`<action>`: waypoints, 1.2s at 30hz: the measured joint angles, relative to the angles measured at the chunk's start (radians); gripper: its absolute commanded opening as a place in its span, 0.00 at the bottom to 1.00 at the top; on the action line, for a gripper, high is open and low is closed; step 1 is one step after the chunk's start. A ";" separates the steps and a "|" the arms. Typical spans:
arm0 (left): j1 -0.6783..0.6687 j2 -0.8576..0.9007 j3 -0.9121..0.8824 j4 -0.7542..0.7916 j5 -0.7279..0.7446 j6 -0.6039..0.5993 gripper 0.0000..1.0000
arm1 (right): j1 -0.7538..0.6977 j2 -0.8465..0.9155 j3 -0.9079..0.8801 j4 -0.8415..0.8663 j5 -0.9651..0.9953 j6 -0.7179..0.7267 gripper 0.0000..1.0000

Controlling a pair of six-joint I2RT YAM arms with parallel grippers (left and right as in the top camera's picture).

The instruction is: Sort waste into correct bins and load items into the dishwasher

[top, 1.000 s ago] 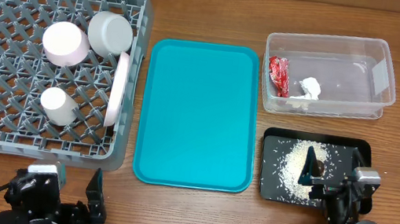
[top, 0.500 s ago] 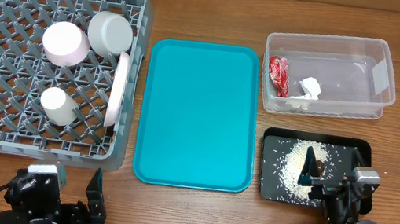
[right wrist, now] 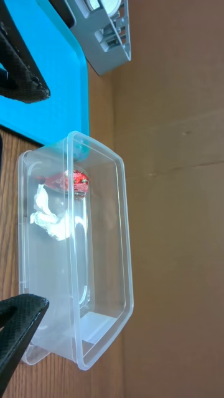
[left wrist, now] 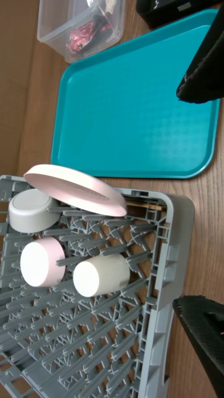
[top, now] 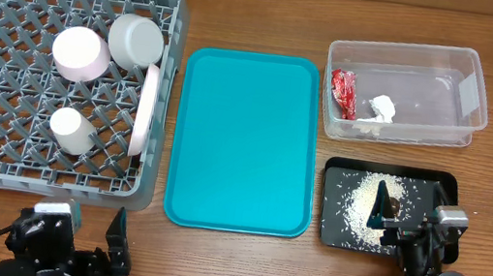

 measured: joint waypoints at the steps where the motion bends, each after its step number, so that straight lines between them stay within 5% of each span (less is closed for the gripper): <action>1: 0.000 0.000 0.000 0.001 0.000 0.000 1.00 | 0.000 0.000 0.000 0.000 0.000 0.000 1.00; 8: -0.019 -0.021 -0.157 0.240 0.026 0.000 1.00 | 0.000 0.000 0.000 0.000 0.000 0.000 1.00; 25: -0.206 -0.261 -0.958 1.228 0.050 -0.057 1.00 | 0.000 0.000 0.000 -0.001 0.000 0.000 1.00; 36: -0.207 -0.264 -1.004 1.190 -0.059 -0.057 1.00 | 0.000 0.000 0.000 0.000 0.000 0.000 1.00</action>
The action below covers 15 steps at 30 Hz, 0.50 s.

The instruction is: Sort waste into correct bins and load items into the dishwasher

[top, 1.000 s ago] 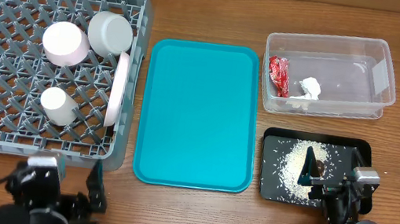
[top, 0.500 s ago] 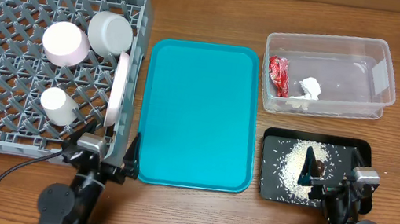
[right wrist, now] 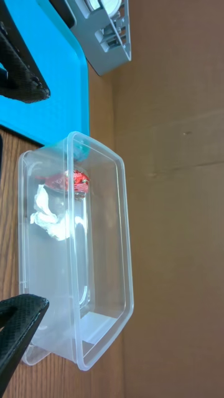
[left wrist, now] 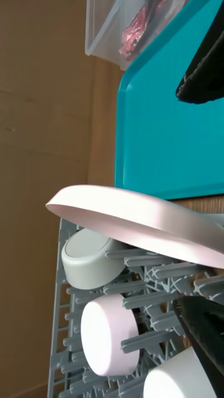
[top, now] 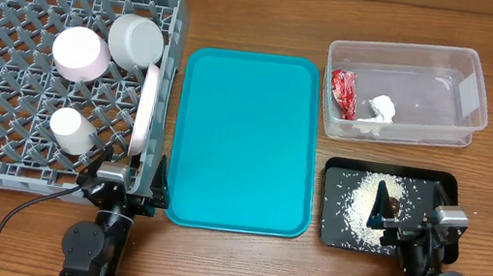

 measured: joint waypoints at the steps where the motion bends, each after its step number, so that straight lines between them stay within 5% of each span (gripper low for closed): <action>1: 0.000 0.000 0.000 0.000 -0.003 0.000 1.00 | 0.000 0.000 0.000 0.000 0.000 0.000 1.00; 15: 0.000 0.000 0.000 0.000 -0.013 0.000 1.00 | 0.000 0.000 0.000 0.000 0.000 0.000 1.00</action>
